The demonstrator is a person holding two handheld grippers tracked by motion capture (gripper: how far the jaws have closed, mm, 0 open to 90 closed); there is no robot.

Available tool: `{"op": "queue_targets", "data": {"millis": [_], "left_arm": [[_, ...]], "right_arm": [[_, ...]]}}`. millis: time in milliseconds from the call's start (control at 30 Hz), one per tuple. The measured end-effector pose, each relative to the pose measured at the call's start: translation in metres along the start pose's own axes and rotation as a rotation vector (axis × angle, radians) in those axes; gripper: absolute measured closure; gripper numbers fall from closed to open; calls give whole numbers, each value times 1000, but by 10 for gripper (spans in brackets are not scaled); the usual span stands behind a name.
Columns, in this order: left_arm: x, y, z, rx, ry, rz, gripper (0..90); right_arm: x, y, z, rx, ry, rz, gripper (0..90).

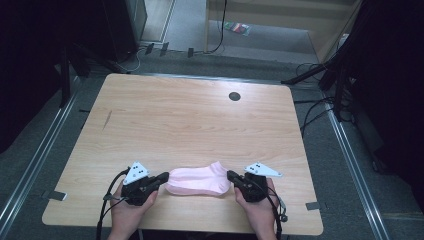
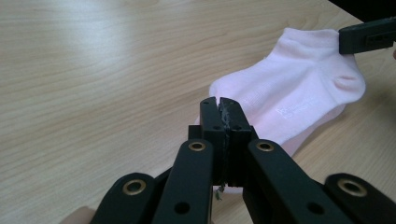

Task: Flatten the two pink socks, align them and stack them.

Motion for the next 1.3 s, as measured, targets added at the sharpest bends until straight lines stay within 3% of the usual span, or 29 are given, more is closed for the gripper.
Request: {"op": "queue_targets", "data": {"millis": [67,167,333,467,533,800,867,933,967,1067,1133,1233,1300], "left_arm": [[0,-1,-2,-4,-7,-13,900],[-1,-1,-4,-2,-7,-1,900],[5,-8,1,39,3,-1,900],[7,-13,8,73,22,23,900],[8,-14,12,100,10,11,895],[6,-18,17,116,62,82,872],[6,-17,16,103,62,78,816],[5,-13,11,42,56,66,686],[4,-12,8,17,51,65,634],[-1,-6,2,-50,2,66,612],[-7,-4,3,-64,-28,88,652],[-12,-4,16,-30,-31,116,697],[-12,-7,27,7,-6,120,725]], "right_arm": [[1,0,0,-4,-2,-13,892],[1,-1,1,-12,-3,-12,891],[-1,-4,6,-22,15,15,891],[-2,-9,13,-7,16,15,891],[-3,-11,15,-2,10,17,891],[-2,-14,17,13,20,15,885],[-3,-15,17,2,30,9,816],[-3,-14,16,-53,26,-18,622],[-2,-12,12,-81,15,-24,599],[1,-6,2,-119,21,-11,620],[7,-4,-3,-129,22,-17,678],[16,-2,0,-117,66,-5,774],[22,-3,9,-88,91,-19,811]]}}
Point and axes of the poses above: each handheld gripper's, and its own axes: z roughly forward along the jaws, y roughly out of its top, x roughly to its left, the point moved 2 cm from there along z, roughly forward along the jaws, and after that the axes turned 12 degrees about -z, right-handed, at the moved point
